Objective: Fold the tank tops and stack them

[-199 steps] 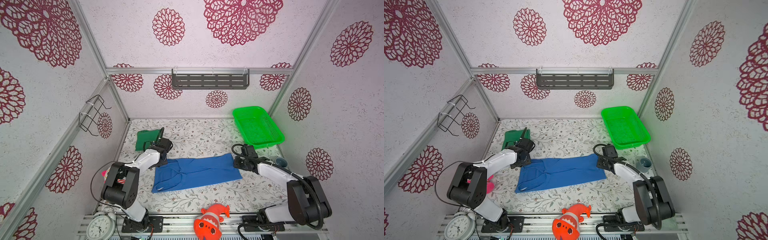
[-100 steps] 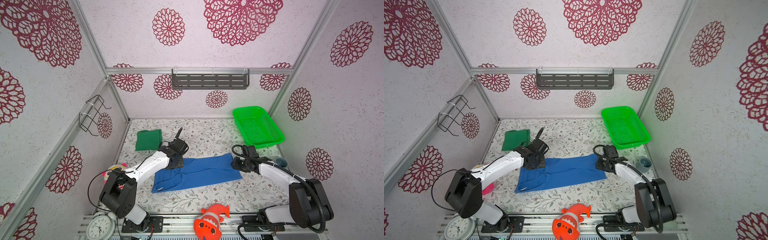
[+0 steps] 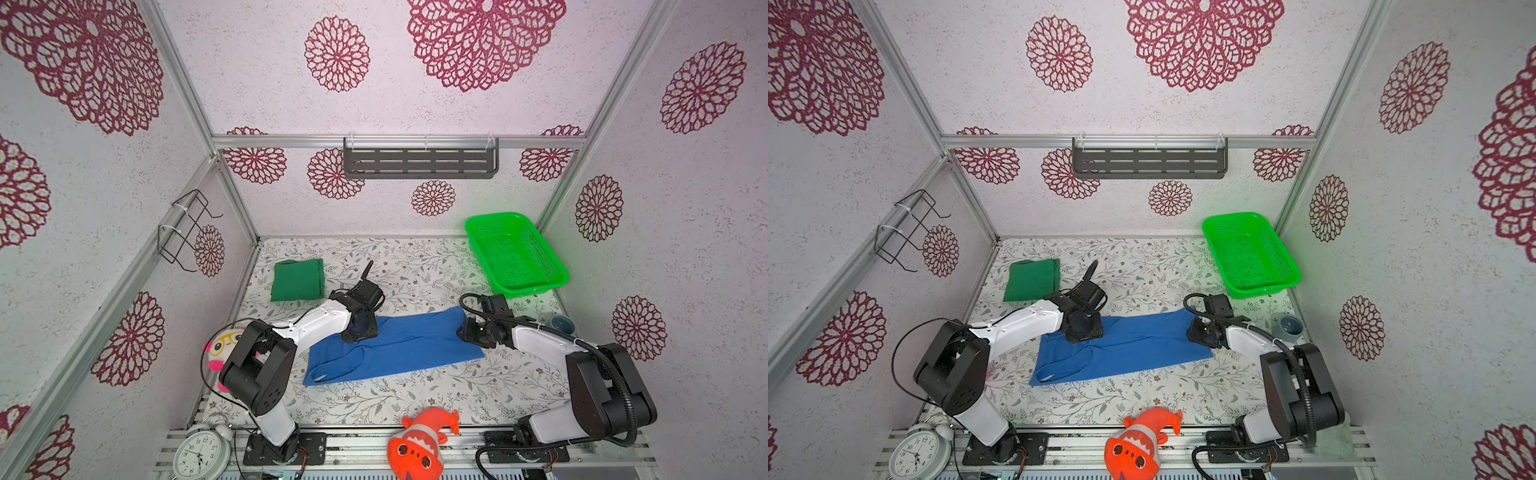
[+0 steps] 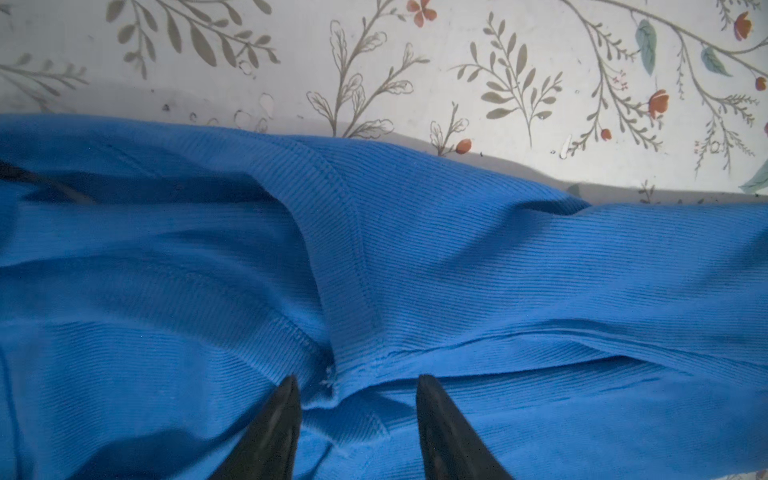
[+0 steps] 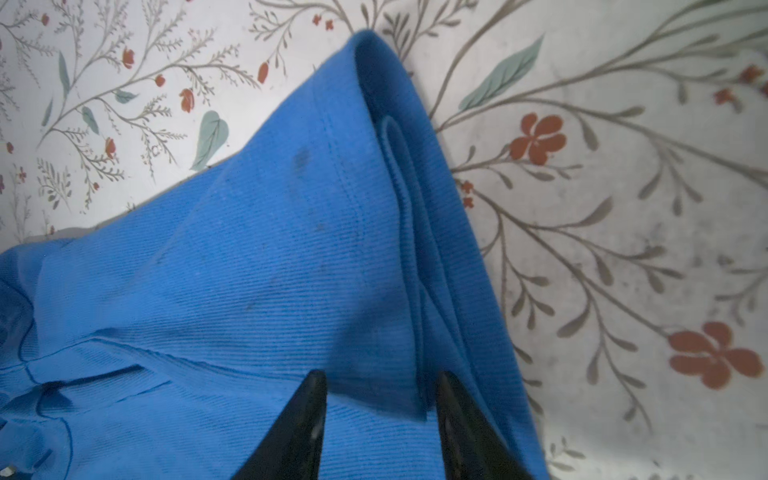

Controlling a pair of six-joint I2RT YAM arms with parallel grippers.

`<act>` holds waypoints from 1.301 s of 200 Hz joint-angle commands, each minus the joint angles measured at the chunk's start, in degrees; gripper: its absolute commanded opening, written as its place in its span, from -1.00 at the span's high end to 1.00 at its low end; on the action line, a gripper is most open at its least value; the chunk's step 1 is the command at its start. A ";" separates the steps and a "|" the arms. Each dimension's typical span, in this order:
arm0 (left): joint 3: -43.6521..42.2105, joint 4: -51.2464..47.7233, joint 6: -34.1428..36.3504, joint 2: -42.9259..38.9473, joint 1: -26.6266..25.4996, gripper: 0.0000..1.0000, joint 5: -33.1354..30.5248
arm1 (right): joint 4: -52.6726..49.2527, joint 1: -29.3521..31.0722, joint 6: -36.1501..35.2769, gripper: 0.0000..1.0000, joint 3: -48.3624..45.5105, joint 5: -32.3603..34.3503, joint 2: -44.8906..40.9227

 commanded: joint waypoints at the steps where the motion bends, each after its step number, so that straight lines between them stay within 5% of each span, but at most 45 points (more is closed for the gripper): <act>1: -0.58 2.07 -1.24 1.58 -0.70 0.09 0.84 | 1.49 0.03 0.99 0.08 -0.44 -0.82 0.63; 36: -1.34 3.40 -1.50 2.78 -0.77 0.38 1.52 | 2.05 0.01 1.04 0.12 -0.33 -0.46 1.31; 87: -1.34 3.00 -1.51 1.55 -1.01 1.00 0.95 | -0.88 0.06 -0.30 0.71 2.99 1.79 0.15; 115: -1.34 2.27 -1.43 -0.09 -1.01 1.00 0.32 | -3.41 0.01 -2.57 1.00 7.13 2.99 0.58; 184: -3.44 1.48 -3.53 -4.99 -1.48 1.00 -2.09 | -10.39 -0.25 -13.47 1.00 17.88 7.02 2.02; 260: -13.20 2.52 -14.88 -9.07 -8.02 1.00 -7.08 | -5.66 -1.13 -13.78 1.00 6.10 6.96 -1.24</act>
